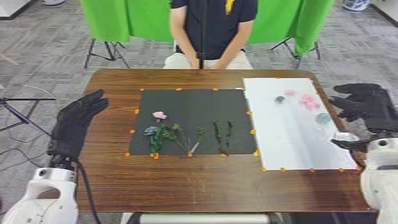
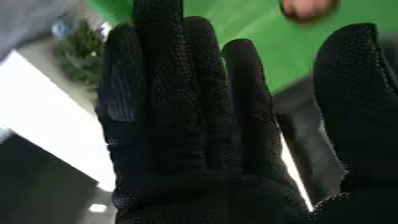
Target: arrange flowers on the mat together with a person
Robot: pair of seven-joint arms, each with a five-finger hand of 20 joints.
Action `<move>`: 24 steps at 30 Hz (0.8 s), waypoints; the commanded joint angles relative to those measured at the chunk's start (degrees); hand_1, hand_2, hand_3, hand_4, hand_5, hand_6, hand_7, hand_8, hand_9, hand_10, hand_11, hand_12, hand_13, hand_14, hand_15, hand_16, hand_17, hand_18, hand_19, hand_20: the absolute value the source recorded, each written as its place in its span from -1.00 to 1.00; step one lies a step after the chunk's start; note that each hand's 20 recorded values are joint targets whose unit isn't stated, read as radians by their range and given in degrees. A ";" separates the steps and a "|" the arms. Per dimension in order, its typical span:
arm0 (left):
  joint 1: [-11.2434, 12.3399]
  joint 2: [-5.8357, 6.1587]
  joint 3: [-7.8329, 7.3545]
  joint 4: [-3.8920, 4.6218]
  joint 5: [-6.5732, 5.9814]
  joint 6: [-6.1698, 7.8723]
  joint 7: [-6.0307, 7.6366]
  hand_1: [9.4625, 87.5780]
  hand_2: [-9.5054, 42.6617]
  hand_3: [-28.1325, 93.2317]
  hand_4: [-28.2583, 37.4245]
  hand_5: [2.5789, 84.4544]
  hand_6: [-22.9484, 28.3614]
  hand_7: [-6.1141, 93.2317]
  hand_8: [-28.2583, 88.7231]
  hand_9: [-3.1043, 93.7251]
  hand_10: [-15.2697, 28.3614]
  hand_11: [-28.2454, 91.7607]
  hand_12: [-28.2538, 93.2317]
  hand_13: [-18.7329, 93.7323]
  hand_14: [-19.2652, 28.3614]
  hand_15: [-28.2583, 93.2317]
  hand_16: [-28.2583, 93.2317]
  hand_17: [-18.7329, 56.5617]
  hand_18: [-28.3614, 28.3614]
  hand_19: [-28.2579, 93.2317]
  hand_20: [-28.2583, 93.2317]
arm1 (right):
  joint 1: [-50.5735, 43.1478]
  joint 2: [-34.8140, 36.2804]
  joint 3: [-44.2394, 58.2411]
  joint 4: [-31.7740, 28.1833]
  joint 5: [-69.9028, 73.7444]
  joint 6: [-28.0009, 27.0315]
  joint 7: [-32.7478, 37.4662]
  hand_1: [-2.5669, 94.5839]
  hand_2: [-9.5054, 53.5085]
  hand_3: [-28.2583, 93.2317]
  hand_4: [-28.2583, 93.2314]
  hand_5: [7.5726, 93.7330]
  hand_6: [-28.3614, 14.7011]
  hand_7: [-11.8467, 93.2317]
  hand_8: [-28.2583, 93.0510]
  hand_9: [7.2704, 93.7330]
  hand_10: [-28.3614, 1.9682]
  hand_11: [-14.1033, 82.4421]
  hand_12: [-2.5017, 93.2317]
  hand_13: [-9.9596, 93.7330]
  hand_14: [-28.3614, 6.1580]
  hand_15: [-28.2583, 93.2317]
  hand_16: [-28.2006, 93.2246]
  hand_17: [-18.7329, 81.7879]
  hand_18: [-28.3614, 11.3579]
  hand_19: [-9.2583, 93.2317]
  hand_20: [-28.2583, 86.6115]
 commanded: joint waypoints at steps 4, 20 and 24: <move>0.76 -0.56 -0.07 -0.58 0.26 1.61 -0.77 -0.65 -0.52 0.50 -0.85 0.02 0.07 -0.64 -0.60 -0.05 0.32 -0.26 -0.29 -0.10 0.49 -0.40 -0.45 -0.45 0.35 -0.50 -0.32 | 11.48 7.16 -5.11 8.61 -16.81 -19.05 8.12 -0.26 -1.00 0.51 -0.92 0.06 0.35 -0.55 -0.69 0.54 -0.16 -0.45 -0.63 0.90 0.22 -0.01 -0.15 0.63 -0.07 0.71 -0.07; 1.39 -0.92 -0.32 -1.05 0.39 1.67 -0.97 -0.61 -0.55 0.50 -0.83 0.01 0.07 -0.64 -0.60 -0.05 0.32 -0.26 -0.29 -0.10 0.49 -0.40 -0.45 -0.45 0.35 -0.50 -0.32 | 16.66 6.91 -10.88 17.48 -21.58 -20.10 7.38 -0.22 -1.00 0.53 -0.93 0.19 0.41 -0.51 -0.71 0.71 0.06 -0.45 -0.66 1.00 0.35 0.00 -0.15 0.70 0.01 0.80 -0.20; 0.88 -0.92 -0.14 -0.83 0.16 1.58 -1.26 -0.61 -0.55 0.49 -0.82 0.02 0.07 -0.64 -0.60 -0.05 0.32 -0.26 -0.29 -0.10 0.49 -0.40 -0.45 -0.45 0.35 -0.50 -0.32 | 16.44 6.91 -11.42 18.50 -24.32 -20.33 7.83 -0.22 -1.00 0.52 -0.93 0.21 0.41 -0.50 -0.72 0.75 0.07 -0.43 -0.66 1.00 0.37 0.04 -0.17 0.71 0.00 0.84 -0.20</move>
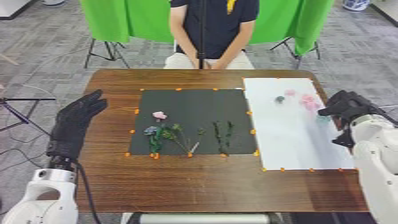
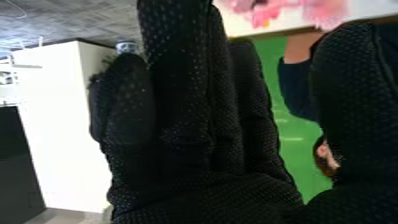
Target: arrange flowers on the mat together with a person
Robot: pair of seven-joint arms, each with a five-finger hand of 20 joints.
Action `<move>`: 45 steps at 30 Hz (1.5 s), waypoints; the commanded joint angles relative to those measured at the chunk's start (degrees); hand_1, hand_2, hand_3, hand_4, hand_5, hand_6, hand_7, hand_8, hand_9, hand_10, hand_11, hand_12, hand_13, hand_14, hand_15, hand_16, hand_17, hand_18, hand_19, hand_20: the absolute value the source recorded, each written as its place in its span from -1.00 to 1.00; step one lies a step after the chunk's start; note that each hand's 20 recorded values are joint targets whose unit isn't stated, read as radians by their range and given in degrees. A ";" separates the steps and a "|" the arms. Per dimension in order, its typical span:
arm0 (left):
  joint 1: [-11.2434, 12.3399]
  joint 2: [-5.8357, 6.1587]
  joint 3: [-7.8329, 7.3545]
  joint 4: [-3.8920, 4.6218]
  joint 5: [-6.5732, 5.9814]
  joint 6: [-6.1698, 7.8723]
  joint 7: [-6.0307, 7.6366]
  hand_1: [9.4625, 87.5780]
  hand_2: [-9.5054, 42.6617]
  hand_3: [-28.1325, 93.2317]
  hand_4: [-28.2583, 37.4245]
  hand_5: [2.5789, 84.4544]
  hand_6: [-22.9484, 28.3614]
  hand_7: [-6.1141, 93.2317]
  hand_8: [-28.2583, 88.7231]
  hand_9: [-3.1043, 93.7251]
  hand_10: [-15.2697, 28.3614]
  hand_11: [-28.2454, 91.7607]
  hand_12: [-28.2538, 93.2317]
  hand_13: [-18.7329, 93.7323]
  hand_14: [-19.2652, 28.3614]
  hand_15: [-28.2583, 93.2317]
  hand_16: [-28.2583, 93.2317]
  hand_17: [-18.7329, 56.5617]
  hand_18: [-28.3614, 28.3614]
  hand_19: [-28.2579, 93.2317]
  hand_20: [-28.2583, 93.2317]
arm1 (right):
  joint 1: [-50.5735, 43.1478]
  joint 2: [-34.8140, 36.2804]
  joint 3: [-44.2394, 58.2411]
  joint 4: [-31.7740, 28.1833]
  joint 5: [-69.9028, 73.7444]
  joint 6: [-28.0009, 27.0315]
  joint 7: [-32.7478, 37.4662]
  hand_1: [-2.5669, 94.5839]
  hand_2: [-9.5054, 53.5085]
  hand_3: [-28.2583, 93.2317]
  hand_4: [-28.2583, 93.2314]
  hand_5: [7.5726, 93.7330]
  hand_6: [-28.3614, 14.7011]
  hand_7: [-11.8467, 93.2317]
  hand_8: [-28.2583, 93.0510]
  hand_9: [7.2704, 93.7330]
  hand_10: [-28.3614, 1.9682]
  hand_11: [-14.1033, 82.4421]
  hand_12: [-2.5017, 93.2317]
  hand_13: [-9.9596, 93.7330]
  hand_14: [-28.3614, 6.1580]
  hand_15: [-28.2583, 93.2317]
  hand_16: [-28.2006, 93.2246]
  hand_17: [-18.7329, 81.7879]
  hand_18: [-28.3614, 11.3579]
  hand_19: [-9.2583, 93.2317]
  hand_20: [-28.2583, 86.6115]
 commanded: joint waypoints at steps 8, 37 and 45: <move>0.43 -0.68 -0.60 -0.02 0.00 0.16 -1.03 -0.64 -0.55 0.49 -0.85 0.02 0.07 -0.64 -0.60 -0.05 0.32 -0.26 -0.29 -0.10 0.49 -0.40 -0.45 -0.45 0.35 -0.50 -0.32 | -1.10 -0.89 -1.58 2.72 -6.61 -0.87 0.81 -0.19 -1.00 0.52 -0.94 0.24 0.44 -0.49 -0.72 0.82 0.11 -0.40 -0.65 1.00 0.43 0.14 -0.22 0.75 0.03 0.92 -0.22; 1.65 0.01 -2.71 0.67 -1.15 3.00 0.48 -0.56 -0.62 0.48 -0.77 0.02 0.07 -0.64 -0.60 -0.05 0.31 -0.25 -0.29 -0.10 0.49 -0.40 -0.45 -0.45 0.35 -0.50 -0.32 | -2.18 -0.44 -3.55 -4.19 0.15 6.94 2.53 1.00 -1.00 -1.00 0.05 0.82 0.40 -0.45 -0.48 1.00 0.26 -0.20 -0.49 1.00 0.62 0.46 -0.29 0.85 -0.02 1.00 0.07; 3.94 -0.08 -4.34 1.43 -4.01 7.96 2.39 -0.57 -0.61 0.48 -0.78 0.03 0.07 -0.63 -0.60 -0.04 0.32 -0.25 -0.29 -0.09 0.48 -0.39 -0.45 -0.45 0.36 -0.49 -0.32 | 5.87 0.58 -11.05 -16.22 4.70 6.77 -0.77 1.00 -1.00 -1.00 0.08 0.84 0.38 -0.46 -0.45 1.00 0.27 -0.19 -0.49 1.00 0.64 0.47 -0.29 0.85 -0.02 1.00 0.09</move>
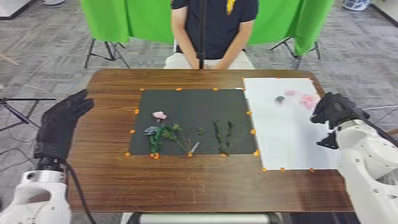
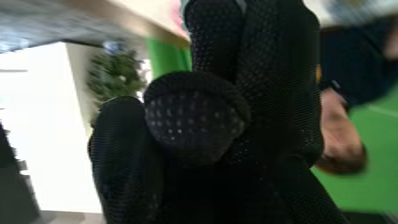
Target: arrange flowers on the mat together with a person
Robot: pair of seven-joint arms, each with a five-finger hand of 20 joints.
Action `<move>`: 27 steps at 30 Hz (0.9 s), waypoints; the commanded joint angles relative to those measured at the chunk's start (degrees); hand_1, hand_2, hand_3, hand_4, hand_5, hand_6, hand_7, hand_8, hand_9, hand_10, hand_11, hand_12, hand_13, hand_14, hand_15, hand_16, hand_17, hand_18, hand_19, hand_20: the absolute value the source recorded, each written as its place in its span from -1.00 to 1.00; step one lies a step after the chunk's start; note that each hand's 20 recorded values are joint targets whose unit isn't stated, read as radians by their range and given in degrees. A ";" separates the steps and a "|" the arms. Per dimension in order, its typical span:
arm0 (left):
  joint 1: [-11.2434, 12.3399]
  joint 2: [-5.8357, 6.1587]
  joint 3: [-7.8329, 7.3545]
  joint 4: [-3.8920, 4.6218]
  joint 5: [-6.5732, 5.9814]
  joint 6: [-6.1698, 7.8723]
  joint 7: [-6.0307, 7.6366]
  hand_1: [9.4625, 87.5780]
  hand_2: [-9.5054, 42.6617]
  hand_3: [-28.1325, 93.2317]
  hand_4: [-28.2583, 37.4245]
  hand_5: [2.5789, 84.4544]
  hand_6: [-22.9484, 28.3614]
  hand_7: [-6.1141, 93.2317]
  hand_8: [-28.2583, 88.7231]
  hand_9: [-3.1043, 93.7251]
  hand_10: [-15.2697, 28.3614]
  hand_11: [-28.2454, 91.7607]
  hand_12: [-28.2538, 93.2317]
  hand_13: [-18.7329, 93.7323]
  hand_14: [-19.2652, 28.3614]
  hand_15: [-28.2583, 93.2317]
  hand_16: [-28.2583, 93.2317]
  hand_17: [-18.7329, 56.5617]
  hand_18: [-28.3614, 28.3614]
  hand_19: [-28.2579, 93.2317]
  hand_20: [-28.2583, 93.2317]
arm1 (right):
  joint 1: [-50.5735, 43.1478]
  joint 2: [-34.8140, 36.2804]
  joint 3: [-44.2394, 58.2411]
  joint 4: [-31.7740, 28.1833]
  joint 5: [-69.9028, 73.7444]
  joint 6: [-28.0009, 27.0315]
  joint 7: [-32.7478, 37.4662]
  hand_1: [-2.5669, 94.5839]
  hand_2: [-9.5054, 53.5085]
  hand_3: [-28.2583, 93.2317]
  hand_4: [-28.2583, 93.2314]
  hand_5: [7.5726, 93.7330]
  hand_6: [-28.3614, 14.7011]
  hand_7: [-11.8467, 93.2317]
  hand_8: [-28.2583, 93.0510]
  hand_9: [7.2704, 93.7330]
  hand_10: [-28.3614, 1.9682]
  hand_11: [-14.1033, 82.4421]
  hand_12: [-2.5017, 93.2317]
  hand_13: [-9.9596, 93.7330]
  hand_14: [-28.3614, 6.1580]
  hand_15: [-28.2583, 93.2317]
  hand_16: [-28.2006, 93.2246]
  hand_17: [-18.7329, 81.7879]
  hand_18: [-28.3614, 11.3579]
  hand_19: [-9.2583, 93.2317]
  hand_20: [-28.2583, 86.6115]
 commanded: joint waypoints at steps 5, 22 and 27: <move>3.33 -0.20 -1.23 1.63 -3.61 5.37 1.74 -0.59 -0.62 0.48 -0.81 0.03 0.07 -0.62 -0.61 -0.04 0.32 -0.24 -0.29 -0.09 0.48 -0.39 -0.45 -0.44 0.36 -0.49 -0.32 | 16.82 -4.96 -16.61 -9.98 3.51 -0.54 -5.74 1.00 -1.00 -1.00 0.08 0.84 0.39 -0.47 -0.45 1.00 0.28 -0.18 -0.49 1.00 0.64 0.48 -0.29 0.85 -0.02 1.00 0.11; 1.25 0.41 0.76 3.18 -4.06 4.52 1.64 -0.77 -0.38 0.51 -1.00 0.04 0.06 -0.61 -0.61 -0.03 0.33 -0.24 -0.30 -0.09 0.49 -0.38 -0.46 -0.44 0.35 -0.49 -0.32 | 24.74 -17.87 -39.08 -0.08 -2.94 -5.90 -16.54 0.99 -1.00 -1.00 0.09 0.84 0.41 -0.46 -0.44 1.00 0.34 -0.11 -0.51 1.00 0.66 0.51 -0.28 0.86 -0.03 1.00 0.19; 0.07 0.57 1.55 3.82 -3.85 4.08 1.32 -0.77 -0.40 0.52 -1.00 0.04 0.06 -0.61 -0.61 -0.03 0.33 -0.24 -0.30 -0.09 0.49 -0.38 -0.46 -0.44 0.35 -0.49 -0.32 | 26.43 -20.21 -41.09 4.70 -7.46 -6.63 -19.81 0.97 -1.00 -1.00 0.10 0.83 0.44 -0.46 -0.44 1.00 0.36 -0.07 -0.49 1.00 0.66 0.51 -0.28 0.85 -0.03 1.00 0.21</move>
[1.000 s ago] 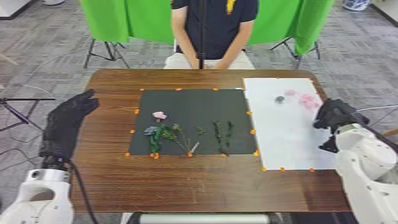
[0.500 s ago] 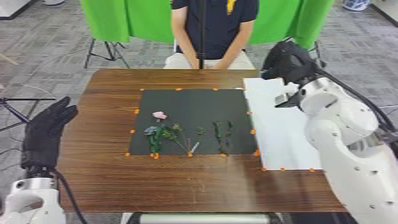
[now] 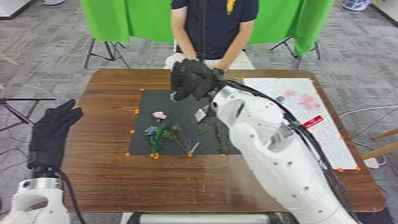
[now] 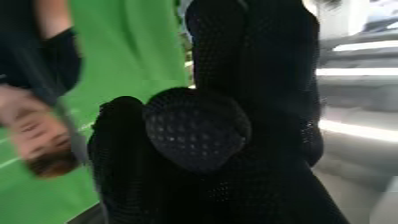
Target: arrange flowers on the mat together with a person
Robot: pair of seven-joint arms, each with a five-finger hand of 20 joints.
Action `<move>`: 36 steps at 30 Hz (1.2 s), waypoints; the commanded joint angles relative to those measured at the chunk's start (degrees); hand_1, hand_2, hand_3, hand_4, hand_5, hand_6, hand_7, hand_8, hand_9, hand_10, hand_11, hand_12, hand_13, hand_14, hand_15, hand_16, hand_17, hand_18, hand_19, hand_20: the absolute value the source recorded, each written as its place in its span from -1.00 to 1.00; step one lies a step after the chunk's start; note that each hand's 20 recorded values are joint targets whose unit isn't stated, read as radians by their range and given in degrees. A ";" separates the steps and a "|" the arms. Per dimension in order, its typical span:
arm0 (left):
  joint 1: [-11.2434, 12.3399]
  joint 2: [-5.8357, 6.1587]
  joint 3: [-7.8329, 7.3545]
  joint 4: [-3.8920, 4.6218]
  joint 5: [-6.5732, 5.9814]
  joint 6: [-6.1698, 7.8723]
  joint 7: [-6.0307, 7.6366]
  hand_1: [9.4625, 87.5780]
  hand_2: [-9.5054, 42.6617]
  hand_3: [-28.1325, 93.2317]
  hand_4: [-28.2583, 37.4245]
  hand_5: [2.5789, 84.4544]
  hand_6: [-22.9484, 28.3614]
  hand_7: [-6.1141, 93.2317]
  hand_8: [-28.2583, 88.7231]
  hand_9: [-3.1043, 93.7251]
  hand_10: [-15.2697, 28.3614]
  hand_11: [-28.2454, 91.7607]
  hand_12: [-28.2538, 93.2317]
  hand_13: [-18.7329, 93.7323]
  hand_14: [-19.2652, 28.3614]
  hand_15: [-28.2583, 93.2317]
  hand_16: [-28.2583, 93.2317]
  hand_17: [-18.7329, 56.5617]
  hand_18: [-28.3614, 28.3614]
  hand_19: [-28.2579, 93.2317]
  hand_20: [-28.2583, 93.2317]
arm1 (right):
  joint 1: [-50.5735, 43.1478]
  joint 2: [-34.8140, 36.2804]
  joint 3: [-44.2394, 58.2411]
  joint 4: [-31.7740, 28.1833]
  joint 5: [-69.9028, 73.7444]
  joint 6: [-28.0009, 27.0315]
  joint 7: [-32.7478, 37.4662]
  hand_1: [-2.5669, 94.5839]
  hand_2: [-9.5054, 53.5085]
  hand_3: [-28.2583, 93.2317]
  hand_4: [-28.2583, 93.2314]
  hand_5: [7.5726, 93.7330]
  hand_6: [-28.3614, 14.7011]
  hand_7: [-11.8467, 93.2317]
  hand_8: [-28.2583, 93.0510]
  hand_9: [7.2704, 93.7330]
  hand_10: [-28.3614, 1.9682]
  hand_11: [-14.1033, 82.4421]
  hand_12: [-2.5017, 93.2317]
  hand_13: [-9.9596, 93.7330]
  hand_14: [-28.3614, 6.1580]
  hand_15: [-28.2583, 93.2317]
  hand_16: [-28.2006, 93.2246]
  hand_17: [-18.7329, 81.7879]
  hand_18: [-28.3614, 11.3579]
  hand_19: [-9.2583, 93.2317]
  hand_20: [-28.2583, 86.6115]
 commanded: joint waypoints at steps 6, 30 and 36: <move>-2.70 0.12 1.90 1.68 0.02 -1.46 -1.22 -0.77 -0.41 0.52 -1.00 0.05 0.06 -0.62 -0.61 -0.03 0.33 -0.24 -0.30 -0.09 0.49 -0.38 -0.46 -0.44 0.35 -0.49 -0.32 | 0.76 -3.98 -4.81 8.59 -10.47 -0.08 -5.41 0.96 -1.00 -1.00 0.10 0.82 0.46 -0.44 -0.45 1.00 0.37 -0.02 -0.49 1.00 0.67 0.50 -0.28 0.84 -0.05 1.00 0.25; -0.91 -0.64 1.40 0.49 0.22 -1.94 -0.92 -0.73 -0.47 0.51 -1.00 0.04 0.06 -0.62 -0.61 -0.03 0.33 -0.24 -0.30 -0.09 0.49 -0.38 -0.46 -0.44 0.36 -0.49 -0.32 | -2.36 -5.24 -4.09 12.84 -17.32 -0.56 -7.33 0.87 -1.00 -1.00 0.12 0.73 0.51 -0.46 -0.50 1.00 0.35 -0.02 -0.50 1.00 0.66 0.49 -0.26 0.83 -0.06 1.00 0.28; -1.09 -0.76 1.45 0.55 0.31 -2.08 -0.87 -0.73 -0.50 0.52 -1.00 0.04 0.06 -0.62 -0.61 -0.03 0.33 -0.24 -0.30 -0.09 0.49 -0.38 -0.46 -0.44 0.36 -0.49 -0.32 | -2.00 -4.85 -4.04 12.74 -16.71 -0.53 -7.34 0.84 -1.00 -1.00 0.10 0.70 0.52 -0.46 -0.51 1.00 0.34 -0.02 -0.51 1.00 0.66 0.49 -0.26 0.82 -0.06 1.00 0.28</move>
